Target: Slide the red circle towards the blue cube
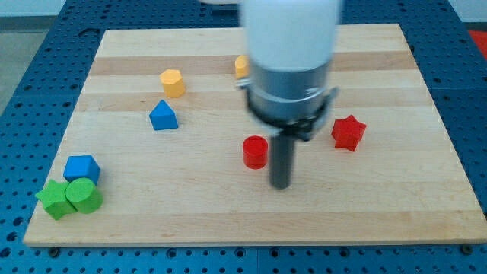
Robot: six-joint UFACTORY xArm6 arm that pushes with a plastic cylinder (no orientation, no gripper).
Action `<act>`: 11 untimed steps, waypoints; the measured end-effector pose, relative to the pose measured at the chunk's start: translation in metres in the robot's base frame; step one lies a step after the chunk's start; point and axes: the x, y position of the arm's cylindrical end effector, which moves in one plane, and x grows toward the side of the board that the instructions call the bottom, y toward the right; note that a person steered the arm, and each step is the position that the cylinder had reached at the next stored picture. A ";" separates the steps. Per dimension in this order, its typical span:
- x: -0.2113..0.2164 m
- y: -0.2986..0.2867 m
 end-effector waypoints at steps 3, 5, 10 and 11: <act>-0.023 0.002; -0.022 -0.011; -0.044 -0.154; -0.044 -0.084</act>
